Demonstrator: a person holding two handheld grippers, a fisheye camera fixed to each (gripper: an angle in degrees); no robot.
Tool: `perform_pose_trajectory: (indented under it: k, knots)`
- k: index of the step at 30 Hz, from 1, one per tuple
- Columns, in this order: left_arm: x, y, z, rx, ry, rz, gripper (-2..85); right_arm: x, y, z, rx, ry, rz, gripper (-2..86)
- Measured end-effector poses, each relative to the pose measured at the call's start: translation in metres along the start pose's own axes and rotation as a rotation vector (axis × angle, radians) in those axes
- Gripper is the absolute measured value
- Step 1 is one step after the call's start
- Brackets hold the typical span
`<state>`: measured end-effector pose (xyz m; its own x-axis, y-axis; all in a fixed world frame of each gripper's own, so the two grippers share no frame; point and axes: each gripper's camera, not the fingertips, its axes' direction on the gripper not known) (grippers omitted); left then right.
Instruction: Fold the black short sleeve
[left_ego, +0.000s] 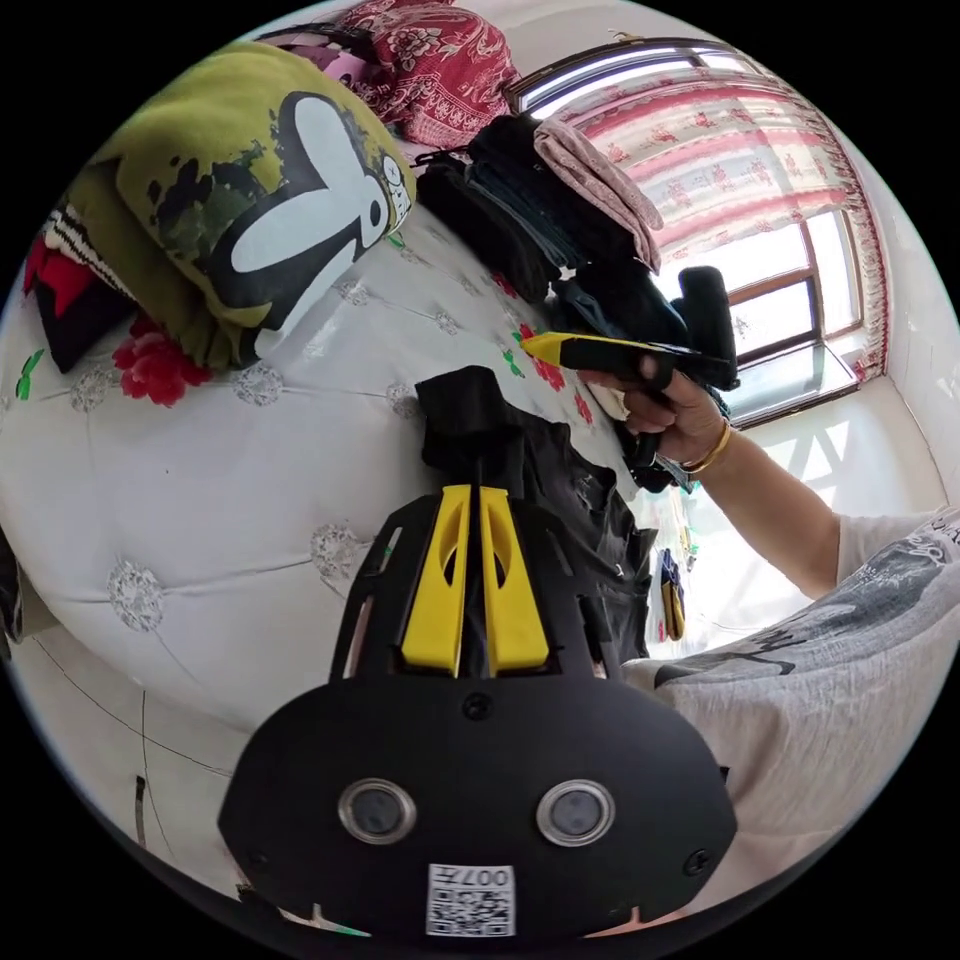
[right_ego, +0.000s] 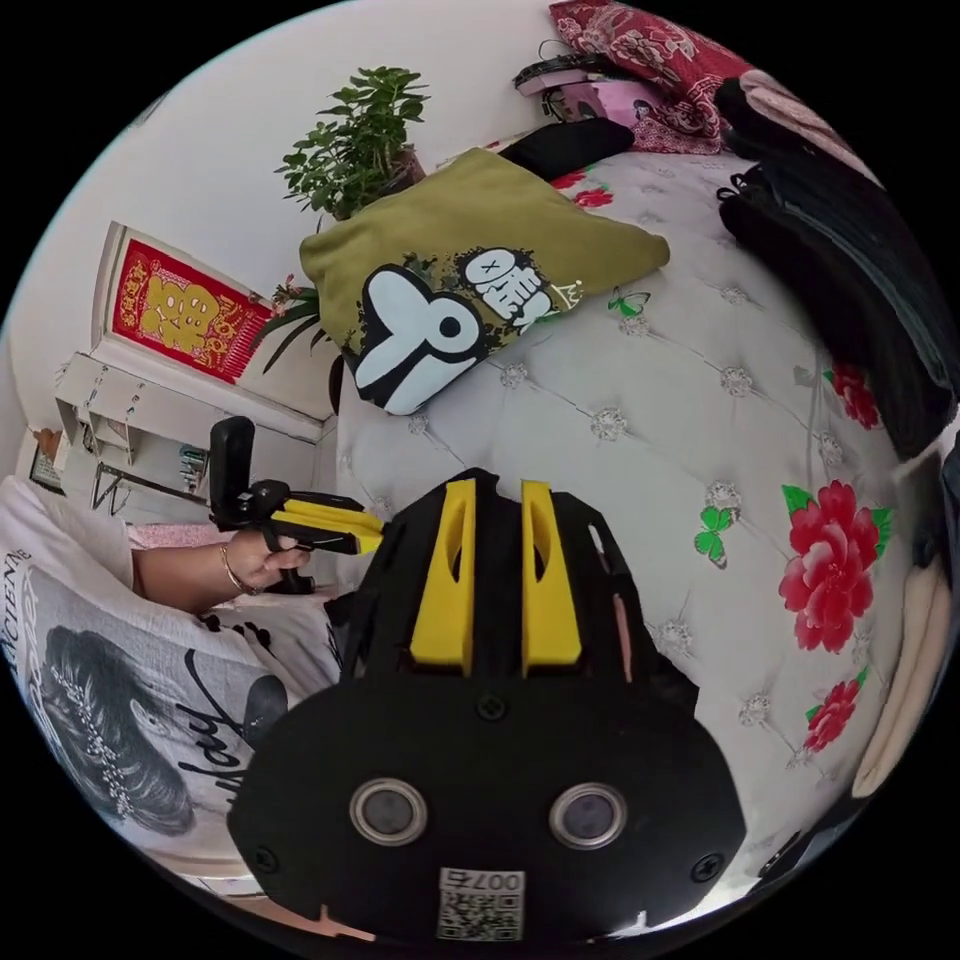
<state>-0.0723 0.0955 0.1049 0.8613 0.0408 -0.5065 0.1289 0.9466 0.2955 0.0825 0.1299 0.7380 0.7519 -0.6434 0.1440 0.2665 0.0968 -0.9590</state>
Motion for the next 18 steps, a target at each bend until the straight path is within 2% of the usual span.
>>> perform_pose_trajectory:
  k: [5,8,9,15,18]
  knots:
    - [0.005,0.009,0.003,0.008,-0.012,0.026,-0.9,-0.020,-0.038,0.041,-0.185,0.066,-0.123,4.1]
    - [0.006,0.019,0.004,0.011,-0.014,0.033,-0.9,-0.016,-0.047,0.082,-0.397,0.016,-0.131,2.4]
    - [0.007,0.023,0.004,0.013,-0.011,0.033,-0.9,-0.016,-0.045,0.084,-0.413,-0.011,-0.156,1.4]
    - [0.033,0.038,-0.003,0.040,-0.055,0.170,-0.9,-0.007,-0.006,-0.017,-0.023,-0.067,-0.225,0.0]
    - [0.055,0.038,0.002,0.027,-0.075,0.291,-0.8,-0.002,0.037,-0.055,0.078,-0.022,-0.208,-0.1]
